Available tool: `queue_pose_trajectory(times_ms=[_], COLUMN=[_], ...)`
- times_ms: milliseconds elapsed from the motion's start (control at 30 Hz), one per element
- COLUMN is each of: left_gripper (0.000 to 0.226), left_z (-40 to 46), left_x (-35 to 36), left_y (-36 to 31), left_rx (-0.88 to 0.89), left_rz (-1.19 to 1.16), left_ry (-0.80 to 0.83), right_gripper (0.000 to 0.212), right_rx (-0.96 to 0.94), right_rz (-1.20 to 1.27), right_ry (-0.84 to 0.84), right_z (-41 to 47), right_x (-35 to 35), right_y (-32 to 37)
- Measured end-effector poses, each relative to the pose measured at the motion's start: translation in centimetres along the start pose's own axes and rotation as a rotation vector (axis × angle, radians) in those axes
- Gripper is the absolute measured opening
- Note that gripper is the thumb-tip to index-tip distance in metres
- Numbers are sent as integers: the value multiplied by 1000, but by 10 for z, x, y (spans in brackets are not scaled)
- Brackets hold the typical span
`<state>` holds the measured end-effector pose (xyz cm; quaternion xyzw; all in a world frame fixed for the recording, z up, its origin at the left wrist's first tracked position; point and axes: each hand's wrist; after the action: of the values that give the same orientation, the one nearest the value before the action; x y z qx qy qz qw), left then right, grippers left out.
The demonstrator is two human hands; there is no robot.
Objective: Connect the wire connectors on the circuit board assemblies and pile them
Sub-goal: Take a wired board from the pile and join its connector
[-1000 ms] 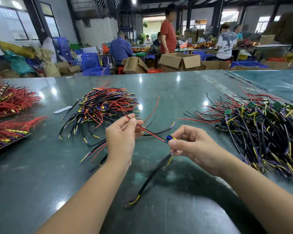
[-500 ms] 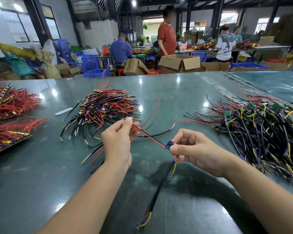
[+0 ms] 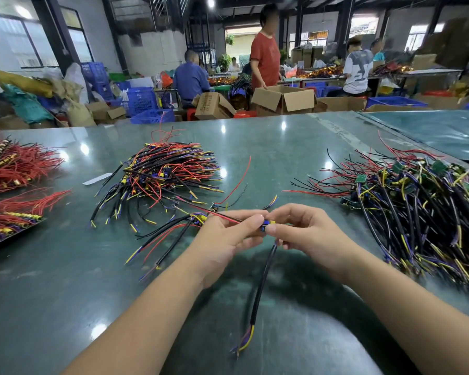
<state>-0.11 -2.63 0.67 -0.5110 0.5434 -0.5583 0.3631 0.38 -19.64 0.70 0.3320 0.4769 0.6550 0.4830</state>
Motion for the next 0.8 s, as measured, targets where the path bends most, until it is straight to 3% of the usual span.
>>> queue_pose_trajectory(times_ms=[133, 267, 433, 600, 800], left_gripper=[10, 8, 11, 13, 26], left_z=[7, 7, 5, 2, 0], left_x=[-2, 0, -5, -11, -15], left_y=[2, 1, 1, -10, -17], left_rx=[110, 155, 153, 145, 104], left_rz=[-24, 17, 171, 78, -16], left_ry=[-213, -265, -264, -250, -154], right_gripper=[38, 36, 12, 12, 15], right_rx=[11, 76, 132, 164, 109], right_rz=[-341, -519, -332, -5, 59], right_ry=[-170, -94, -111, -138, -165], right_z=[-1, -5, -5, -4, -2], right_x=[5, 15, 20, 15, 7], right_y=[-4, -4, -1, 11, 17])
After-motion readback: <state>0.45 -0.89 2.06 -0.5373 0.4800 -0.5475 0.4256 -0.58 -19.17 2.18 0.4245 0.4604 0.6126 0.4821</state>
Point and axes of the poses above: each hand's wrist, its own z-axis towards the middle knuckle, its own x-axis out of the palm, y = z × x, and after that the axes turned 10 degrees about -x, right-handed
